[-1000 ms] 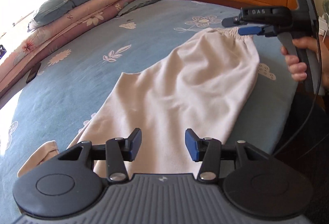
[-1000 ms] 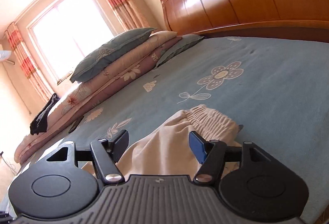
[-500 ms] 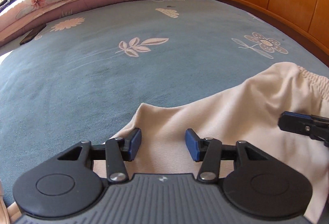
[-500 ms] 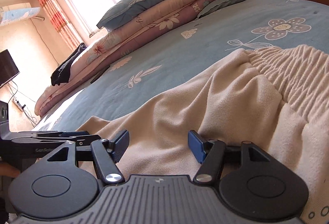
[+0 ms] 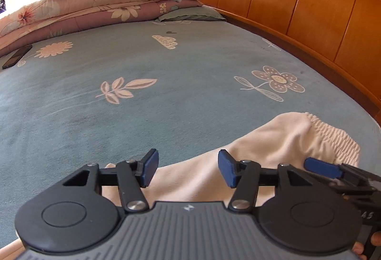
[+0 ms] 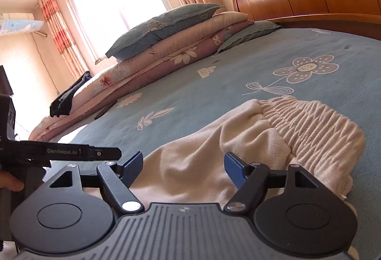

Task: Fold clothes

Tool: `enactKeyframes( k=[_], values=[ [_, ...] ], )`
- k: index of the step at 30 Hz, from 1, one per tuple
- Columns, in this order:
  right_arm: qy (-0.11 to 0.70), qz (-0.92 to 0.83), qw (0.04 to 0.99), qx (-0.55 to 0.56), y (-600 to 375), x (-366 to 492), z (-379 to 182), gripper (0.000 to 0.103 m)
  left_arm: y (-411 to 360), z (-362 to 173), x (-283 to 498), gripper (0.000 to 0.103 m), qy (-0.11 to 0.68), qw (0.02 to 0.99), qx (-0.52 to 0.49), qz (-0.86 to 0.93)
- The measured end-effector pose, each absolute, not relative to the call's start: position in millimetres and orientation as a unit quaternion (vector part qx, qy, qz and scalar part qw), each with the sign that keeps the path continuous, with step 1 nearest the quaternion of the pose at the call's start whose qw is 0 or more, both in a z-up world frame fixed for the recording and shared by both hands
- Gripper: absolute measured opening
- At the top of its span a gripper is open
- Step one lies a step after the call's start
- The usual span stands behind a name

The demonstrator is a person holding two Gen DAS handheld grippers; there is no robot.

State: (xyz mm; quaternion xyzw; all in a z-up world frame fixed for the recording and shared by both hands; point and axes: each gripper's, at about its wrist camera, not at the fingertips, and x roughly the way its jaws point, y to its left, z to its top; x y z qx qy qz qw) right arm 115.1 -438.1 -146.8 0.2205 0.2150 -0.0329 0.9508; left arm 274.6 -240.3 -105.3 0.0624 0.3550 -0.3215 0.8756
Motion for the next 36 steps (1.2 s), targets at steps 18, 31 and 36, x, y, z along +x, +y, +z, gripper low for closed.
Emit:
enactKeyframes(
  k=[18, 31, 36],
  values=[
    [0.269, -0.075, 0.932, 0.231, -467, 105, -169, 0.0, -302, -111, 299, 0.066, 0.369, 0.862, 0.036, -0.346],
    [0.278, -0.07, 0.933, 0.216, -466, 111, -166, 0.001, -402, -144, 318, 0.074, 0.477, 0.776, 0.002, -0.413],
    [0.267, -0.016, 0.94, 0.213, -454, 109, -157, 0.063, -374, -101, 296, 0.068, 0.441, 0.796, 0.024, -0.414]
  ],
)
